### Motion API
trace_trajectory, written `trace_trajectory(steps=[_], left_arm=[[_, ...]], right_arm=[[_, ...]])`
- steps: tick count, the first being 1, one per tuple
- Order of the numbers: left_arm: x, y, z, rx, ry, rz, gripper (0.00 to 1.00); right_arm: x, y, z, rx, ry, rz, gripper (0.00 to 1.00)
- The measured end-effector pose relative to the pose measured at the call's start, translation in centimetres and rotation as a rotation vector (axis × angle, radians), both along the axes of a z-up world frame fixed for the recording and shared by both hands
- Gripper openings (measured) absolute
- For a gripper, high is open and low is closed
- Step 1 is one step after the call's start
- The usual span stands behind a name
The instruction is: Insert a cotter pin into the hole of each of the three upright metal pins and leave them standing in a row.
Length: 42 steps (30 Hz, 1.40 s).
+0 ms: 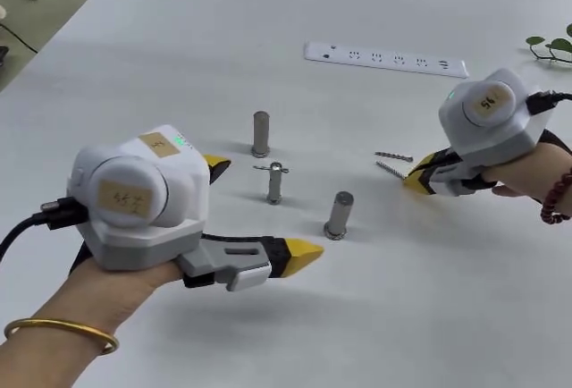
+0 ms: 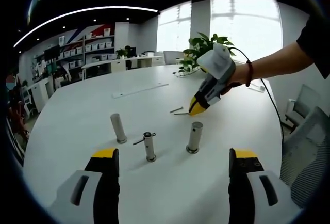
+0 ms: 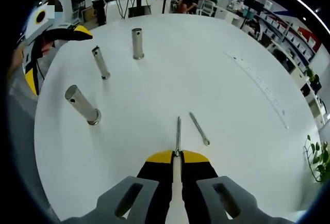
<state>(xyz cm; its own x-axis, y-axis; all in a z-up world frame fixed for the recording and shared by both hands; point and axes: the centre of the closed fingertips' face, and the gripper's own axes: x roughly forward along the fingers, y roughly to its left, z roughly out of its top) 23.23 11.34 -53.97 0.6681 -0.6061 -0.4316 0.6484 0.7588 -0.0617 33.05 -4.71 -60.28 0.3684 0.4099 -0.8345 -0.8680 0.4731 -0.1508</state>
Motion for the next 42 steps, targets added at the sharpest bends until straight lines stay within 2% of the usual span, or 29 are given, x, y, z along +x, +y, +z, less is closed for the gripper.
trace_trajectory(steps=[6, 10, 15, 21, 23, 28, 33, 36, 38, 42], left_arm=[[0.1, 0.1, -0.1, -0.003, 0.004, 0.004, 0.81], [0.1, 0.1, 0.1, -0.035, 0.022, 0.015, 0.76], [0.2, 0.0, 0.6, -0.071, 0.036, 0.021, 0.69], [0.6, -0.7, 1.5, -0.074, 0.042, -0.001, 0.58], [0.8, -1.2, 1.7, -0.080, 0.054, -0.016, 0.54], [1.3, -2.1, 1.8, -0.085, 0.111, -0.036, 0.44], [1.8, -2.9, 2.1, -0.100, 0.137, -0.044, 0.38], [1.9, -3.4, 2.2, -0.114, 0.152, -0.053, 0.33], [1.8, -3.7, 2.1, -0.130, 0.190, -0.058, 0.31], [1.8, -4.3, 2.2, -0.166, 0.224, -0.066, 0.28]], right_arm=[[-0.6, 0.2, 0.5, 0.018, -0.014, 0.014, 0.00], [-1.2, 0.6, 1.2, 0.039, -0.035, 0.041, 0.00], [-2.3, 1.4, 2.2, 0.059, -0.066, 0.097, 0.00], [-3.5, 2.2, 3.3, 0.083, -0.092, 0.142, 0.00], [-3.9, 2.5, 3.8, 0.092, -0.107, 0.160, 0.00], [-4.6, 3.4, 5.1, 0.124, -0.134, 0.201, 0.00], [-5.4, 4.4, 6.3, 0.161, -0.149, 0.242, 0.00], [-5.5, 4.8, 6.2, 0.176, -0.154, 0.266, 0.00], [-5.8, 5.2, 6.6, 0.183, -0.160, 0.284, 0.00], [-6.6, 5.9, 7.3, 0.204, -0.166, 0.315, 0.00]])
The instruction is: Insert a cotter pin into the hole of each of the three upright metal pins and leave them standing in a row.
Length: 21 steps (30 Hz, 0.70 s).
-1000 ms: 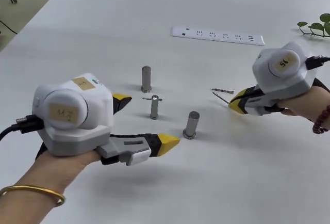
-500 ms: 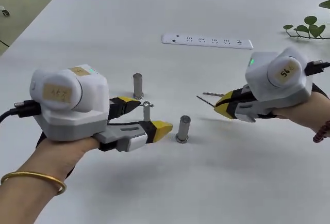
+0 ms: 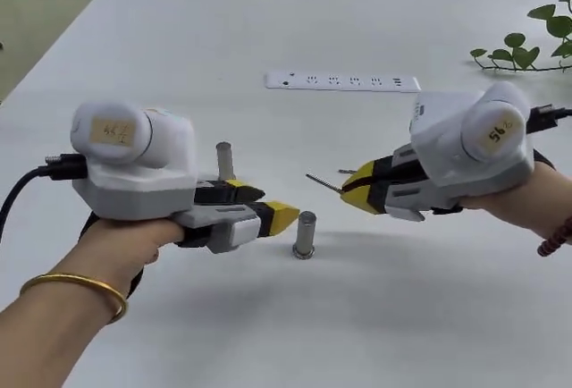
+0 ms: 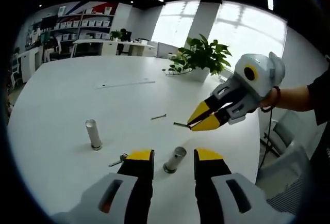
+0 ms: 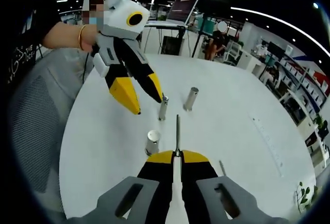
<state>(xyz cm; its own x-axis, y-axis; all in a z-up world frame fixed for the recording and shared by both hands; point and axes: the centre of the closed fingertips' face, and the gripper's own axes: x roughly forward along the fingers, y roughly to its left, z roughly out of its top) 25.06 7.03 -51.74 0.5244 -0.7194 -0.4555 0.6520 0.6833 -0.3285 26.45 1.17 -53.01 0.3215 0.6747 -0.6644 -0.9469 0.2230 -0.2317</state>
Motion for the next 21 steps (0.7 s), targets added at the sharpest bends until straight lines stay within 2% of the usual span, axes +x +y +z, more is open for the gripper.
trace_trajectory(steps=[4, 10, 18, 21], left_arm=[[0.1, -0.2, 0.1, -0.023, 0.022, 0.005, 0.25], [-0.1, -0.9, 0.6, -0.090, 0.071, 0.010, 0.19], [-0.5, -1.6, 0.9, -0.148, 0.118, 0.008, 0.10], [-0.6, -1.8, 1.0, -0.159, 0.120, 0.005, 0.06]], right_arm=[[-0.9, 0.6, 0.5, 0.016, -0.005, 0.035, 0.00], [-1.9, 1.5, 1.2, 0.039, -0.016, 0.082, 0.00], [-2.8, 2.2, 1.2, 0.014, -0.053, 0.147, 0.00], [-3.0, 2.3, 1.1, 0.006, -0.057, 0.162, 0.00]])
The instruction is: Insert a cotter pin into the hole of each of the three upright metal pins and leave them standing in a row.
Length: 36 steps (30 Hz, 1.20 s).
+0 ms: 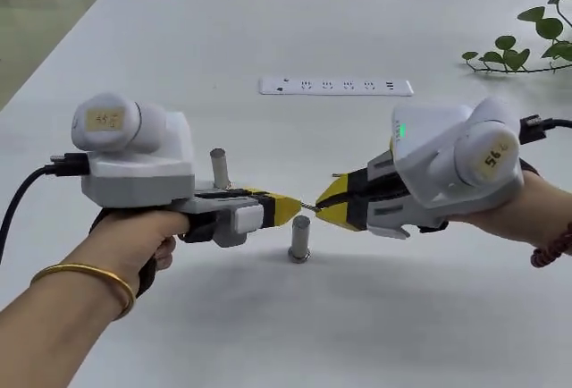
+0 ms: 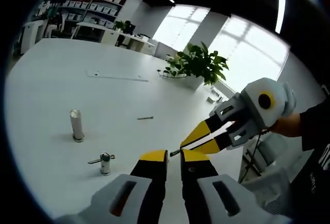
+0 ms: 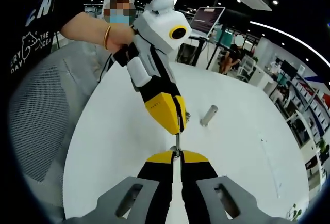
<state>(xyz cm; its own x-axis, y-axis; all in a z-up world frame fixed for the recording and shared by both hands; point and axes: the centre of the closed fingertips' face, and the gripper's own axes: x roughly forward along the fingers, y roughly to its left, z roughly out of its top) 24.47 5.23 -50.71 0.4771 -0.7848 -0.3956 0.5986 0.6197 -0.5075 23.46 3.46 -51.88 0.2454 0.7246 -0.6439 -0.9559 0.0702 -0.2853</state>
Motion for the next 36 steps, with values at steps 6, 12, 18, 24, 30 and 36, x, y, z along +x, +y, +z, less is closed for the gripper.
trace_trajectory(steps=[6, 12, 18, 24, 30, 36], left_arm=[[-0.17, -0.10, 0.01, 0.000, -0.003, -0.007, 0.03], [-0.48, -0.61, 0.30, -0.018, -0.002, -0.024, 0.00], [-0.58, -0.80, 0.12, 0.026, -0.064, -0.068, 0.00], [-0.86, -0.95, -0.11, 0.078, -0.125, -0.101, 0.00], [-0.74, -0.82, -0.10, 0.091, -0.155, -0.108, 0.00], [-0.76, -0.57, -0.27, 0.123, -0.188, -0.120, 0.00]], right_arm=[[-0.04, 0.08, -0.12, -0.002, -0.004, 0.004, 0.00], [0.16, -0.05, -0.40, -0.016, -0.017, 0.001, 0.00], [0.12, -0.26, -0.56, -0.010, -0.005, -0.016, 0.00], [0.50, -0.33, -0.26, 0.023, 0.008, -0.052, 0.00], [0.47, -0.20, -0.24, 0.044, 0.032, -0.073, 0.00], [0.65, -0.26, -0.30, 0.071, 0.072, -0.101, 0.02]])
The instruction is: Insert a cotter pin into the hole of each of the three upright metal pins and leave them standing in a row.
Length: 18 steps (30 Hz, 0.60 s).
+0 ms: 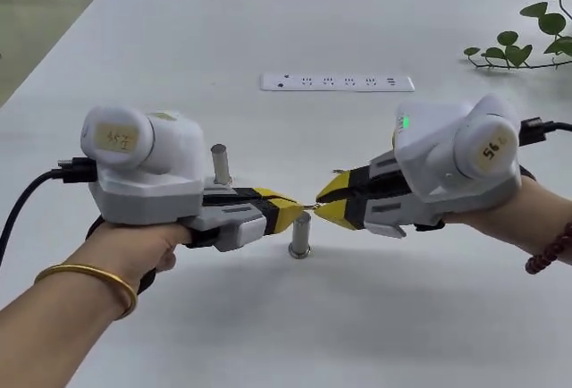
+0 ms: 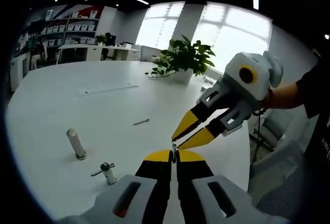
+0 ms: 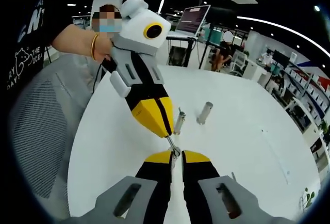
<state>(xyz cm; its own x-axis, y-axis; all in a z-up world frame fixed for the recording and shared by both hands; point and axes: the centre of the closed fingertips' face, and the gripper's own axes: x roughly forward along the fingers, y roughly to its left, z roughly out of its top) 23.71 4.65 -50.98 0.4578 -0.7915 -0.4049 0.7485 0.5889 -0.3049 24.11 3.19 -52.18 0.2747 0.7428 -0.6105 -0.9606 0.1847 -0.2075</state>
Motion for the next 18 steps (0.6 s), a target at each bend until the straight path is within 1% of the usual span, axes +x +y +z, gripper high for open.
trace_trajectory(steps=[2, 3, 4, 6, 7, 8, 9, 11, 12, 13, 14, 15, 16, 17, 18], left_arm=[[0.0, 0.2, -0.1, 0.020, -0.019, -0.003, 0.00], [0.0, 0.2, -0.2, 0.028, -0.030, -0.010, 0.00], [0.0, 0.2, -0.2, 0.036, -0.041, -0.015, 0.00], [-0.2, 0.3, -0.3, 0.062, -0.067, -0.033, 0.00], [-0.2, 0.4, -0.4, 0.077, -0.083, -0.040, 0.00], [-0.3, 0.5, -0.6, 0.095, -0.098, -0.052, 0.00], [-0.3, 0.5, -0.6, 0.099, -0.104, -0.055, 0.00], [-0.4, 0.5, -0.6, 0.110, -0.127, -0.068, 0.00], [-0.3, 0.6, -0.5, 0.112, -0.151, -0.069, 0.00], [-0.4, 0.5, -0.4, 0.110, -0.163, -0.076, 0.00], [-0.5, 0.5, -0.4, 0.111, -0.165, -0.084, 0.00], [-0.5, 0.5, -0.3, 0.118, -0.189, -0.096, 0.00], [-0.7, 0.5, -0.3, 0.128, -0.205, -0.115, 0.00], [-0.8, 0.4, -0.3, 0.132, -0.213, -0.121, 0.00], [-1.0, 0.3, -0.2, 0.137, -0.228, -0.138, 0.00]], right_arm=[[-0.1, -0.1, 0.0, 0.001, 0.009, -0.006, 0.03], [-0.2, -0.1, -0.1, 0.004, 0.027, -0.008, 0.05], [-0.3, -0.1, -0.1, 0.007, 0.034, -0.010, 0.06], [-0.4, -0.3, -0.1, 0.015, 0.058, -0.013, 0.07], [-0.6, -0.3, -0.1, 0.030, 0.086, -0.020, 0.07], [-0.7, -0.3, -0.1, 0.038, 0.105, -0.024, 0.09], [-0.8, -0.3, -0.1, 0.047, 0.127, -0.028, 0.10], [-1.1, -0.3, -0.1, 0.064, 0.160, -0.031, 0.10], [-1.2, -0.2, -0.1, 0.072, 0.176, -0.032, 0.11], [-1.3, -0.2, -0.2, 0.077, 0.191, -0.033, 0.11], [-1.4, -0.2, -0.1, 0.086, 0.205, -0.037, 0.12], [-1.4, -0.2, -0.1, 0.090, 0.214, -0.036, 0.12], [-1.5, -0.2, -0.1, 0.097, 0.228, -0.038, 0.12], [-1.6, -0.2, -0.1, 0.100, 0.234, -0.037, 0.12], [-1.7, -0.2, -0.1, 0.102, 0.242, -0.034, 0.13]])
